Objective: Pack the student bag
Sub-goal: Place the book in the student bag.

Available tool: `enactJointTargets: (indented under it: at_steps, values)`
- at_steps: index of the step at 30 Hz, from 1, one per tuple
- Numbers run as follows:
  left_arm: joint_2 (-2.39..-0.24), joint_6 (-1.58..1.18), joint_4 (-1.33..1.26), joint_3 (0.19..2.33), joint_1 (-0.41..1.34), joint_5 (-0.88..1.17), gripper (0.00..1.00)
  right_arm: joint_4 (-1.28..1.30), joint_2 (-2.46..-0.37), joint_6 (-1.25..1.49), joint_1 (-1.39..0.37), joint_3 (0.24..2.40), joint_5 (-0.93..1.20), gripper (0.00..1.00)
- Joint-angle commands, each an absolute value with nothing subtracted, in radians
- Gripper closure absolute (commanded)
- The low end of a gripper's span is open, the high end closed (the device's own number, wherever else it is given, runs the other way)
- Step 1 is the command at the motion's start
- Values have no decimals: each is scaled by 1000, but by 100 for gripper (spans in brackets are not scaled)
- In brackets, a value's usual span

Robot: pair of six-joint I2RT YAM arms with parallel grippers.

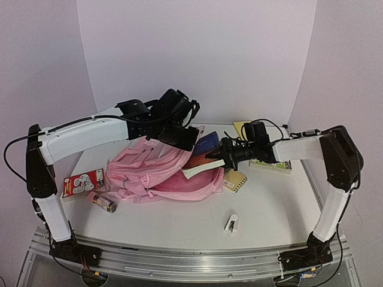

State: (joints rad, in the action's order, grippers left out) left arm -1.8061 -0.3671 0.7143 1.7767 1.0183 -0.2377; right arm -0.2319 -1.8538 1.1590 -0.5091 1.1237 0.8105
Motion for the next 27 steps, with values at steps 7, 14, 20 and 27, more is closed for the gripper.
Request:
enactJointTargets:
  at_steps: [7, 14, 20, 27]
  values:
    - [-1769, -377, 639, 1836, 1026, -225, 100, -764, -2135, 1334, -588, 1410, 844, 100]
    - [-1787, -418, 651, 1857, 1026, -249, 100, -774, -2258, 1285, -691, 1487, 668, 100]
    - [-1792, -440, 641, 1849, 1026, -234, 100, -756, -2307, 1219, -775, 1526, 526, 100]
    - [-1793, -452, 628, 1830, 1026, -222, 100, -753, -2414, 1217, -847, 1611, 458, 100]
